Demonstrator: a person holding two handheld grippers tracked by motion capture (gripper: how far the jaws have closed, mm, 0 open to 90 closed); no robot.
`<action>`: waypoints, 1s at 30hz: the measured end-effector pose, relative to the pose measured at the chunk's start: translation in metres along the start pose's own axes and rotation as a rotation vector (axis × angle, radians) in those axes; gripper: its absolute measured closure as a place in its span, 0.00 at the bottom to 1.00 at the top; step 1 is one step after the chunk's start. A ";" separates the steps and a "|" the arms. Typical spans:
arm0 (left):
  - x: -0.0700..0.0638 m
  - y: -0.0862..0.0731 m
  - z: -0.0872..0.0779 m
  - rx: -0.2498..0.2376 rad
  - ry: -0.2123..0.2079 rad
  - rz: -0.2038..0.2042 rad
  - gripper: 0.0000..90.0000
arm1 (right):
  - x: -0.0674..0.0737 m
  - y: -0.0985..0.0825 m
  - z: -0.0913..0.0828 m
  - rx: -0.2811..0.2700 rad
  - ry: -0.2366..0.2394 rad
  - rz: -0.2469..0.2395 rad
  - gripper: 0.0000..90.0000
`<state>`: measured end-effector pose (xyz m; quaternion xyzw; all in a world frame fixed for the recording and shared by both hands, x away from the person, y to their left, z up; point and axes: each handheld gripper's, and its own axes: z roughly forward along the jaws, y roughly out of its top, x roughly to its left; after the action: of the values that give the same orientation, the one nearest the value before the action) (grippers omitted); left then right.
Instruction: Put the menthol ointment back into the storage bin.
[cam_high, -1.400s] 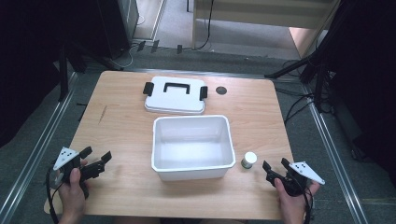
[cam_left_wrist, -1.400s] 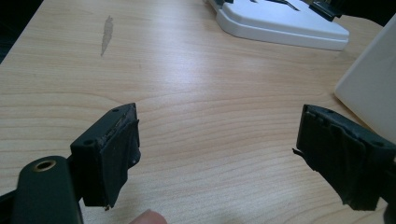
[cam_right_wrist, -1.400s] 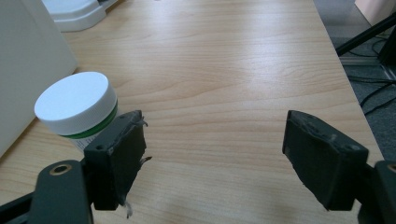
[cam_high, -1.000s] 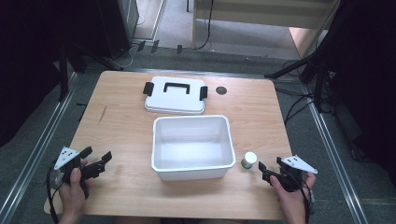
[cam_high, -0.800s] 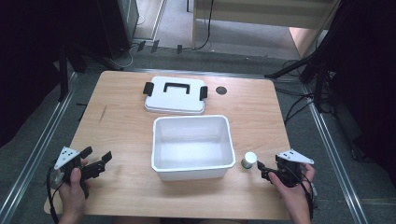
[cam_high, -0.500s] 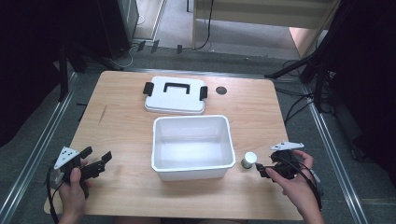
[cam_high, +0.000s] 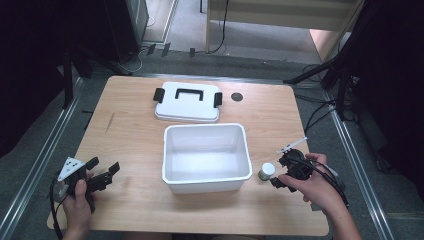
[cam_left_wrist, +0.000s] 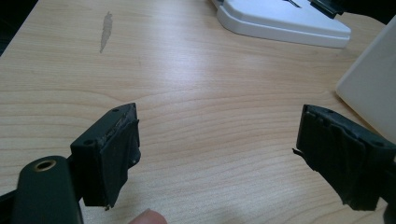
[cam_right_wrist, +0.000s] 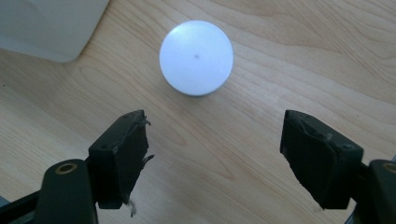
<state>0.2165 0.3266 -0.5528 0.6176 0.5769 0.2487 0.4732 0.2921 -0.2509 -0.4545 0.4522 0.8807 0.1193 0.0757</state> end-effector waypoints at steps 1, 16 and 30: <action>0.000 0.000 0.000 -0.003 0.000 0.000 0.16 | 0.001 0.002 0.000 0.007 0.002 -0.001 0.26; 0.001 0.000 0.000 -0.002 -0.001 -0.003 0.16 | 0.009 0.036 0.023 0.087 0.007 -0.041 0.30; 0.001 0.000 0.001 0.002 -0.002 -0.004 0.16 | 0.010 0.051 0.037 0.138 -0.005 -0.047 0.57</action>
<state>0.2174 0.3273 -0.5531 0.6172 0.5780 0.2467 0.4734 0.3346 -0.2090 -0.4760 0.4356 0.8971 0.0556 0.0492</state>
